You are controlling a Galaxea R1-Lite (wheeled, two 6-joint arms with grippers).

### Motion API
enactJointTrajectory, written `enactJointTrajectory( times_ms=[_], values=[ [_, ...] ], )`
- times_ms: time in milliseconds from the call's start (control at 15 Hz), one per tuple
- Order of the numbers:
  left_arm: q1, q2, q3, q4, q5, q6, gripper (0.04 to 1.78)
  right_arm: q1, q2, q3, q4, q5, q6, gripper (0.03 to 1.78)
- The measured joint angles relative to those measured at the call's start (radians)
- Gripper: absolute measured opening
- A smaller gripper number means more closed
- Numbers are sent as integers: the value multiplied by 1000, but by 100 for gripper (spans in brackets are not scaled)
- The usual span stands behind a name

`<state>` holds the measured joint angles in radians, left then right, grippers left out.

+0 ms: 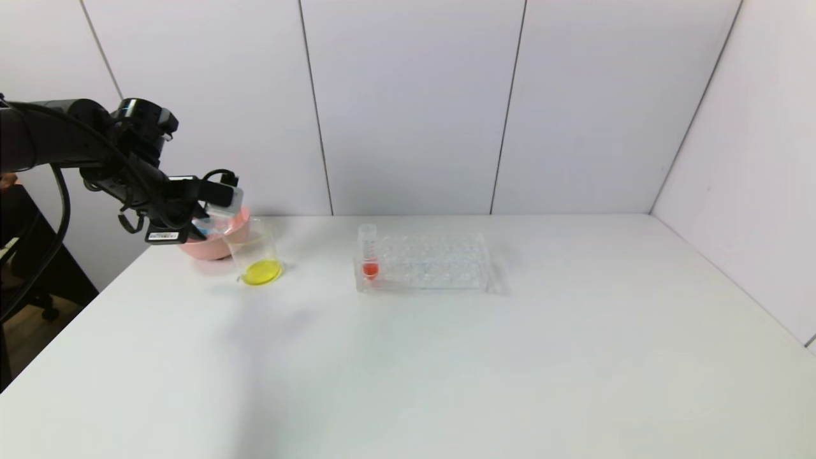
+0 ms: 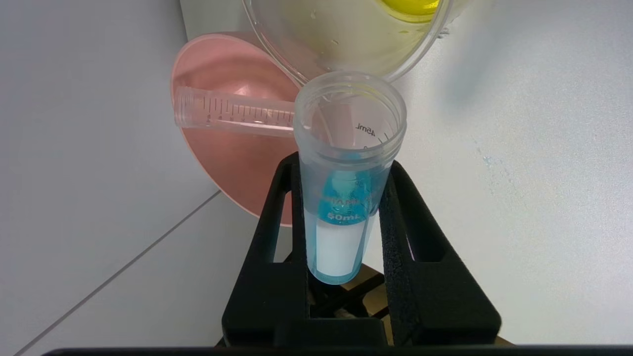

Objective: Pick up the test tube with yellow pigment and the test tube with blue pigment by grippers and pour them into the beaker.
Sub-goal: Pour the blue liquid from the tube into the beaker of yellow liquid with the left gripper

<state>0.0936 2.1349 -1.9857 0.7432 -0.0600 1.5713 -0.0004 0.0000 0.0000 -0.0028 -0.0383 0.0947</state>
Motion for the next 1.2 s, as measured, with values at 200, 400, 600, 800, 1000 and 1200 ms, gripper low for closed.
enactJointTrajectory(
  times_ms=[200, 400, 600, 800, 1000, 1200],
  values=[
    [-14, 3, -1, -4, 3, 0, 44, 0, 0, 0, 0, 0, 0, 177],
    [-20, 4, -2, -21, 1, 0, 44, 0, 0, 0, 0, 0, 0, 177],
    [-27, 5, -2, -23, 0, -1, 44, 0, 0, 0, 0, 0, 0, 177],
    [-34, 4, -2, -33, 2, -2, 44, 0, 0, 0, 0, 0, 0, 177],
    [-46, 5, -3, -43, 5, -3, 44, 0, 0, 0, 0, 0, 0, 177],
    [-56, 5, -4, -45, 47, -2, 44, 0, 0, 0, 0, 0, 0, 177]
  ],
)
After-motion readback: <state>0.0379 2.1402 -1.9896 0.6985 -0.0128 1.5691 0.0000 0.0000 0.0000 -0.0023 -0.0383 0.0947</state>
